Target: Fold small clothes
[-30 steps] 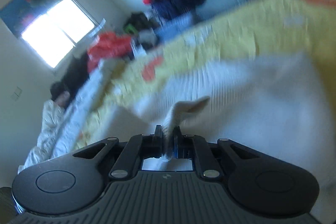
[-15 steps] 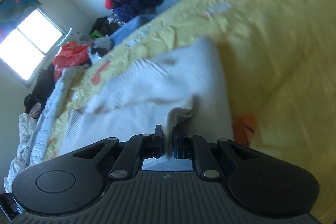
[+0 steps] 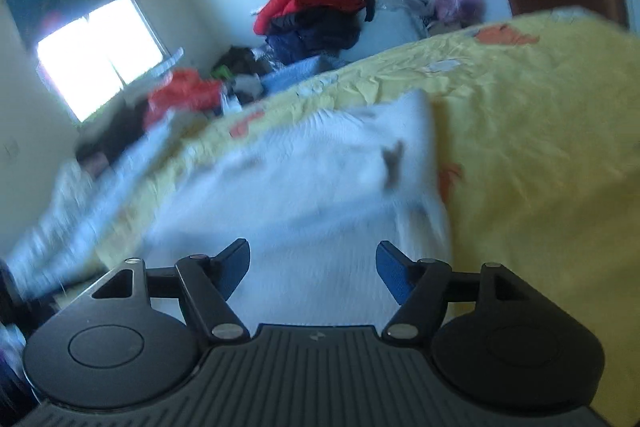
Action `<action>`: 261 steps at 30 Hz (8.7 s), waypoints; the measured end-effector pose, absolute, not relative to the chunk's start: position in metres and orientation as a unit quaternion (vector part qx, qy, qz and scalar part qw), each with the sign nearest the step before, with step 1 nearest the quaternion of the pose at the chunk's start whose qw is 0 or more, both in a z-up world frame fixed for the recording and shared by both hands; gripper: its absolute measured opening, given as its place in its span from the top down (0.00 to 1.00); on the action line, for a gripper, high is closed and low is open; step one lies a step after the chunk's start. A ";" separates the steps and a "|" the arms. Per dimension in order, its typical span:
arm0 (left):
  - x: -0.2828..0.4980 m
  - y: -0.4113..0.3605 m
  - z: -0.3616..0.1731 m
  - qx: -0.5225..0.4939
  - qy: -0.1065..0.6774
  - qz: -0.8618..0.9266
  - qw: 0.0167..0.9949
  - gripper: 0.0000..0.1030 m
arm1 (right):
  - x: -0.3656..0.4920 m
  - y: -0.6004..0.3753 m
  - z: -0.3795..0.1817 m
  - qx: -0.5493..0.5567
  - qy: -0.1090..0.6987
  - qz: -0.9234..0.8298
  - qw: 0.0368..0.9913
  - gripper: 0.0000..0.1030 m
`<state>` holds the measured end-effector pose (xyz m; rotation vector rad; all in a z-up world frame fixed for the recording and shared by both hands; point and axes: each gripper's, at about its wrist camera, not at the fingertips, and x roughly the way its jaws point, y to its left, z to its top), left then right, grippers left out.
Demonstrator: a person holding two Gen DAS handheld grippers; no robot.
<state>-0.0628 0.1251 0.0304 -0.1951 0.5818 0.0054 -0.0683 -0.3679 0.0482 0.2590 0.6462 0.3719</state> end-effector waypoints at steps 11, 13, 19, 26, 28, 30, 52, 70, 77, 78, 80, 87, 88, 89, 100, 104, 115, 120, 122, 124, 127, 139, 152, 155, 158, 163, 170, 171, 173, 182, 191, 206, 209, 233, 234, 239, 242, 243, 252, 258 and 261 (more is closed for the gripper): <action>-0.073 0.136 0.010 -0.067 0.374 0.005 0.925 0.02 | -0.107 -0.369 0.009 0.093 0.367 0.144 0.914 0.48; -0.074 0.132 0.010 -0.052 0.371 0.005 0.927 0.36 | -0.106 -0.366 0.011 0.084 0.370 0.157 0.912 0.84; -0.071 0.144 0.014 -0.013 0.372 0.029 0.928 0.81 | -0.116 -0.392 0.024 0.082 0.364 0.130 0.919 0.89; -0.083 0.140 0.027 -0.001 0.349 0.031 0.937 0.62 | -0.133 -0.394 0.014 0.104 0.350 0.119 0.923 0.56; -0.090 0.131 0.041 0.003 0.312 0.031 0.950 0.34 | -0.134 -0.391 0.027 0.101 0.321 0.114 0.935 0.42; -0.093 0.119 0.053 -0.005 0.262 0.026 0.965 0.01 | -0.124 -0.379 0.040 0.098 0.297 0.132 0.941 0.39; -0.084 0.039 0.000 0.036 0.354 -0.049 0.933 0.01 | -0.145 -0.264 -0.003 -0.060 0.324 0.171 0.928 0.10; -0.098 0.035 -0.003 0.029 0.351 -0.034 0.935 0.00 | -0.167 -0.269 -0.006 -0.061 0.328 0.177 0.926 0.02; -0.099 0.031 -0.003 0.027 0.350 -0.028 0.936 0.00 | -0.168 -0.264 -0.007 -0.065 0.326 0.175 0.927 0.02; -0.100 0.031 -0.002 0.022 0.351 -0.026 0.936 0.00 | -0.167 -0.263 -0.007 -0.065 0.327 0.174 0.927 0.02; -0.103 0.032 0.000 0.009 0.352 -0.020 0.936 0.00 | -0.168 -0.262 -0.007 -0.064 0.328 0.171 0.927 0.02; -0.111 0.030 -0.002 0.007 0.344 -0.011 0.939 0.00 | -0.171 -0.262 -0.007 -0.060 0.329 0.159 0.929 0.02; -0.111 0.030 -0.002 0.009 0.346 -0.012 0.938 0.00 | -0.171 -0.262 -0.007 -0.060 0.329 0.158 0.929 0.02; -0.110 0.030 -0.001 0.014 0.348 -0.013 0.937 0.00 | -0.171 -0.262 -0.007 -0.061 0.329 0.157 0.929 0.02; -0.124 0.031 -0.002 0.032 0.360 -0.032 0.932 0.00 | -0.177 -0.263 -0.007 -0.062 0.329 0.154 0.930 0.02; -0.128 0.032 -0.003 0.034 0.354 -0.036 0.934 0.00 | -0.178 -0.264 -0.007 -0.061 0.328 0.155 0.930 0.01; -0.131 0.032 -0.006 0.030 0.339 -0.036 0.940 0.00 | -0.179 -0.265 -0.007 -0.060 0.328 0.157 0.930 0.01; -0.133 0.032 -0.008 0.029 0.335 -0.035 0.941 0.00 | -0.179 -0.266 -0.006 -0.060 0.327 0.158 0.930 0.01; -0.134 0.032 -0.008 0.029 0.335 -0.035 0.941 0.00 | -0.180 -0.265 -0.006 -0.060 0.328 0.157 0.930 0.01; -0.134 0.032 -0.008 0.029 0.335 -0.035 0.941 0.00 | -0.180 -0.265 -0.006 -0.060 0.327 0.157 0.930 0.01; -0.133 0.033 -0.008 0.029 0.335 -0.035 0.941 0.00 | -0.179 -0.265 -0.007 -0.060 0.327 0.157 0.930 0.01; -0.134 0.032 -0.008 0.028 0.335 -0.035 0.941 0.00 | -0.179 -0.264 -0.007 -0.058 0.327 0.158 0.930 0.01; -0.131 0.029 -0.001 0.045 0.358 -0.035 0.932 0.00 | -0.180 -0.259 -0.004 -0.062 0.349 0.143 0.924 0.01; -0.132 0.030 -0.002 0.048 0.357 -0.038 0.932 0.00 | -0.181 -0.259 -0.004 -0.062 0.352 0.143 0.923 0.01; -0.131 0.032 -0.004 0.046 0.356 -0.043 0.932 0.00 | -0.181 -0.259 -0.004 -0.062 0.352 0.143 0.923 0.01; -0.132 0.033 -0.004 0.046 0.354 -0.042 0.933 0.00 | -0.182 -0.259 -0.003 -0.061 0.352 0.141 0.923 0.01; -0.133 0.033 -0.005 0.046 0.352 -0.042 0.934 0.00 | -0.183 -0.259 -0.003 -0.059 0.354 0.136 0.924 0.01; -0.133 0.032 -0.005 0.046 0.351 -0.042 0.934 0.00 | -0.184 -0.259 -0.004 -0.059 0.354 0.136 0.924 0.01; -0.134 0.032 -0.005 0.045 0.349 -0.041 0.935 0.00 | -0.186 -0.259 -0.003 -0.059 0.354 0.136 0.923 0.01; -0.165 0.034 0.003 0.036 0.345 -0.043 0.937 0.00 | -0.215 -0.268 -0.002 -0.062 0.348 0.145 0.924 0.02; -0.210 0.086 0.025 0.037 0.297 -0.022 0.954 0.00 | -0.227 -0.361 0.029 0.136 0.354 0.172 0.909 0.00; -0.147 0.143 0.017 -0.115 0.431 -0.121 0.887 0.00 | -0.184 -0.394 0.006 0.280 0.432 0.236 0.824 0.25; -0.142 0.151 0.018 -0.124 0.440 -0.117 0.882 0.01 | -0.177 -0.402 0.001 0.311 0.433 0.249 0.809 0.26; -0.117 0.161 0.027 -0.093 0.502 -0.129 0.850 0.89 | -0.149 -0.399 -0.021 0.343 0.466 0.267 0.771 0.88; -0.117 0.162 0.029 -0.093 0.504 -0.129 0.849 0.90 | -0.150 -0.400 -0.020 0.347 0.462 0.269 0.770 0.88; -0.111 0.165 0.053 -0.104 0.482 -0.157 0.856 0.91 | -0.149 -0.405 0.006 0.381 0.415 0.299 0.770 0.88; -0.095 0.169 0.078 -0.129 0.444 -0.177 0.869 0.91 | -0.136 -0.405 0.029 0.387 0.379 0.321 0.777 0.88; -0.086 0.171 0.085 -0.137 0.432 -0.182 0.873 0.91 | -0.129 -0.404 0.036 0.389 0.368 0.327 0.779 0.88; 0.066 0.162 0.122 -0.143 0.355 -0.177 0.907 0.92 | 0.021 -0.419 0.069 0.454 0.269 0.340 0.778 0.88; 0.191 0.163 0.081 -0.181 0.386 -0.095 0.899 0.91 | 0.153 -0.422 0.025 0.503 0.310 0.243 0.769 0.87; 0.222 0.173 0.056 -0.255 0.406 -0.088 0.873 0.87 | 0.189 -0.423 -0.006 0.528 0.357 0.188 0.747 0.60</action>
